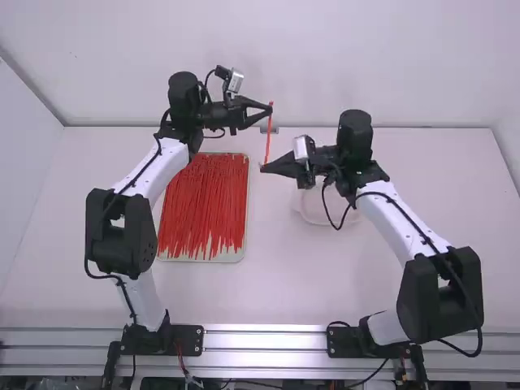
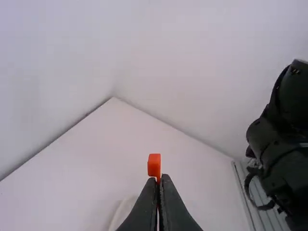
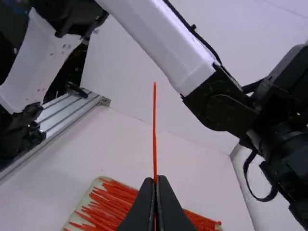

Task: Fasten the cable tie

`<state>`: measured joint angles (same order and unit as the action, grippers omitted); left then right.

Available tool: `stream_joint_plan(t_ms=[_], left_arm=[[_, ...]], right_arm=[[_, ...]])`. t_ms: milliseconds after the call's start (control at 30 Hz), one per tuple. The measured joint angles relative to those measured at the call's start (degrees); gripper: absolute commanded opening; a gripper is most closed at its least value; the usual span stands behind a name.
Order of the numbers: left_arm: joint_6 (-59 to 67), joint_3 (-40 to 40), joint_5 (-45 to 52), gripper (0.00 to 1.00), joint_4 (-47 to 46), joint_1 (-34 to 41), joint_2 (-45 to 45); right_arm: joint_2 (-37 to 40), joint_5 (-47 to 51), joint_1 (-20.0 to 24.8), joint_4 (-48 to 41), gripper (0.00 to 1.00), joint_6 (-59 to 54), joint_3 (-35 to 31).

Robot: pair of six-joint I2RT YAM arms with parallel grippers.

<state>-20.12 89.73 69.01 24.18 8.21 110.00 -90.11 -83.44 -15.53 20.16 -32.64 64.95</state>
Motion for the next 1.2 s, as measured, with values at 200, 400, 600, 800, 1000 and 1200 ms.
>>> stream_joint_plan(t_ms=[200,400,600,800,1000,1200], left_arm=[[10.69,0.00,-0.02,0.02,-6.86,-0.02,0.00],[14.91,0.00,-0.20,0.02,-6.78,-0.07,0.00],[15.76,0.00,-0.22,0.02,-6.14,-0.11,0.00],[16.79,0.00,-0.22,0.02,-4.61,-0.13,0.00],[21.16,-0.02,-0.22,0.02,-4.48,-0.11,0.00],[27.54,-3.08,-0.22,0.02,-3.32,0.17,0.00]], right_arm=[[0.00,2.16,0.50,-0.42,0.00,6.47,0.00],[-0.02,3.32,2.84,3.19,0.00,13.29,-0.63],[-0.13,10.54,3.30,15.80,0.00,34.45,-0.81],[-0.15,16.33,3.28,15.54,0.00,50.64,-0.81],[-0.15,19.04,3.61,9.77,0.00,50.42,-3.02],[-0.22,21.24,3.58,13.64,0.00,55.84,-6.97]])
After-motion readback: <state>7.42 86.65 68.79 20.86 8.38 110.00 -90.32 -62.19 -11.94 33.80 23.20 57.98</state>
